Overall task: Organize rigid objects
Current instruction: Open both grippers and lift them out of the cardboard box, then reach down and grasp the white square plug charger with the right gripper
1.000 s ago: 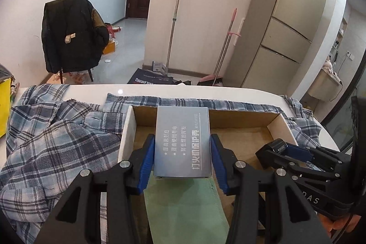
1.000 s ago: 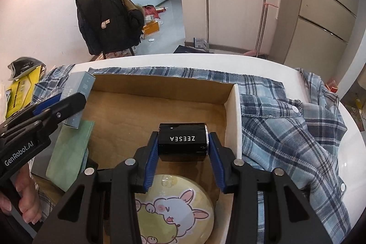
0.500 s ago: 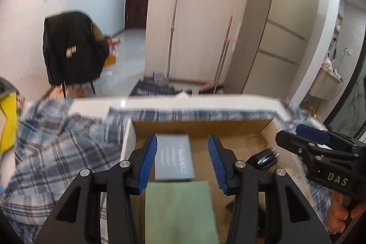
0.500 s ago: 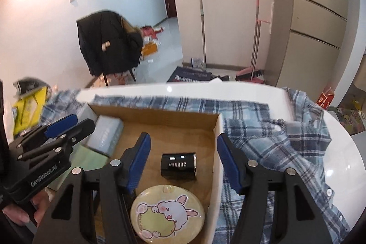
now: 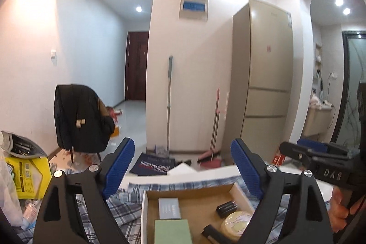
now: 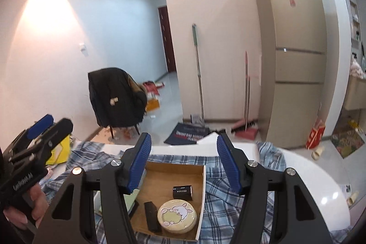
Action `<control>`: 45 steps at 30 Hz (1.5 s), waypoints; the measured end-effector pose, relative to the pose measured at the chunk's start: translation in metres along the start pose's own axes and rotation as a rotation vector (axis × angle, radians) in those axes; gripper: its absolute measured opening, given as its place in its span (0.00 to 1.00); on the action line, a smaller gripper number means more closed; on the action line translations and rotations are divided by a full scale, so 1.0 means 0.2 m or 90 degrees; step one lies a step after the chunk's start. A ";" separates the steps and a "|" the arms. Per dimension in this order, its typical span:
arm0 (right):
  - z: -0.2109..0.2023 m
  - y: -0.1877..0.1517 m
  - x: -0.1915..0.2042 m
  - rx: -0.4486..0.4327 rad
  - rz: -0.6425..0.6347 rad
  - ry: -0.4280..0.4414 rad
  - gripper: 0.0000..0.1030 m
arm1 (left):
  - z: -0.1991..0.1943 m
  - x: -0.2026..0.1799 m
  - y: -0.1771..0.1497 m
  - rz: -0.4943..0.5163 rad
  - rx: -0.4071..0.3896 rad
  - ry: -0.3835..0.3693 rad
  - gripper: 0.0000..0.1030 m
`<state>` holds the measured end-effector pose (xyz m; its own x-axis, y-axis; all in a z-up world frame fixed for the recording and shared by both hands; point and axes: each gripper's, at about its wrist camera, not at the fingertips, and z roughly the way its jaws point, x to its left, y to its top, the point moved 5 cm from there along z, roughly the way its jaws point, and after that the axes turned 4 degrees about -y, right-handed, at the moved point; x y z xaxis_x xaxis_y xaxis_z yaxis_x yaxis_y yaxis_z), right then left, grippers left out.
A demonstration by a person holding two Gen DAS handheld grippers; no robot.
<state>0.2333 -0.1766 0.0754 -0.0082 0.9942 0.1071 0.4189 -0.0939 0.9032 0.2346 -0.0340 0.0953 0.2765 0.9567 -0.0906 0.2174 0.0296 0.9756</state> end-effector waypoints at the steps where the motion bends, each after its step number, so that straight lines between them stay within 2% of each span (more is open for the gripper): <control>1: -0.05 0.01 0.02 -0.012 -0.010 -0.001 0.58 | -0.04 -0.01 0.03 -0.004 -0.014 -0.002 0.87; 3: -0.13 0.02 0.05 -0.036 -0.036 -0.014 0.58 | -0.14 -0.03 0.08 -0.013 -0.049 -0.004 0.98; 4: -0.17 0.02 0.07 -0.045 -0.049 -0.019 0.58 | -0.18 -0.04 0.11 -0.016 -0.069 0.001 1.00; 6: -0.25 0.02 0.10 -0.059 -0.075 -0.022 0.58 | -0.24 -0.07 0.13 -0.006 -0.080 0.004 1.00; 9: -0.32 -0.02 0.14 -0.068 -0.123 -0.021 0.59 | -0.33 -0.13 0.14 0.024 -0.072 -0.009 1.00; 11: -0.35 -0.08 0.14 -0.060 -0.132 -0.026 0.59 | -0.41 -0.15 0.12 0.019 -0.066 -0.010 1.00; 14: -0.41 -0.17 0.14 -0.041 -0.130 -0.003 0.59 | -0.54 -0.18 0.08 0.006 -0.059 -0.016 1.00; 16: -0.45 -0.21 0.12 -0.035 -0.123 0.005 0.59 | -0.60 -0.19 0.04 0.006 -0.050 0.000 1.00; 19: -0.51 -0.25 0.12 -0.041 -0.122 0.003 0.60 | -0.64 -0.22 -0.02 0.016 -0.010 0.057 1.00; 21: -0.55 -0.29 0.11 -0.050 -0.126 -0.001 0.60 | -0.67 -0.25 -0.07 -0.001 0.010 0.040 1.00; 23: -0.56 -0.33 0.10 -0.052 -0.130 0.000 0.61 | -0.69 -0.28 -0.10 -0.016 0.018 0.019 1.00; 29: -0.47 -0.43 0.03 -0.043 -0.096 -0.019 0.61 | -0.61 -0.44 -0.21 -0.027 0.040 0.019 1.00; 32: -0.44 -0.48 0.02 -0.031 -0.091 -0.012 0.61 | -0.60 -0.46 -0.36 -0.006 0.045 0.047 1.00; 34: -0.41 -0.50 0.02 -0.037 -0.085 -0.025 0.61 | -0.59 -0.42 -0.45 -0.015 0.048 0.057 1.00; 35: -0.40 -0.52 0.03 -0.044 -0.098 -0.049 0.61 | -0.58 -0.37 -0.48 -0.041 0.052 0.066 1.00; 36: -0.38 -0.54 0.05 -0.046 -0.104 -0.050 0.61 | -0.55 -0.32 -0.52 -0.063 0.064 0.067 1.00; 38: -0.35 -0.58 0.09 -0.022 -0.130 -0.033 0.61 | -0.52 -0.23 -0.57 -0.108 0.087 0.069 1.00; 40: -0.34 -0.61 0.09 -0.022 -0.136 -0.042 0.61 | -0.51 -0.17 -0.58 -0.130 0.100 0.075 1.00; 43: -0.31 -0.67 0.06 0.009 -0.120 -0.023 0.61 | -0.50 -0.10 -0.65 -0.142 0.113 0.102 1.00; 45: -0.29 -0.71 0.04 0.036 -0.106 -0.006 0.61 | -0.47 -0.10 -0.71 -0.139 0.140 0.101 1.00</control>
<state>0.1221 -0.1581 -0.0279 -0.0741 0.9962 -0.0461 0.4630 0.0753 0.8831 0.1112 -0.0299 -0.0222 0.0565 0.9681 -0.2442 0.4566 0.1925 0.8686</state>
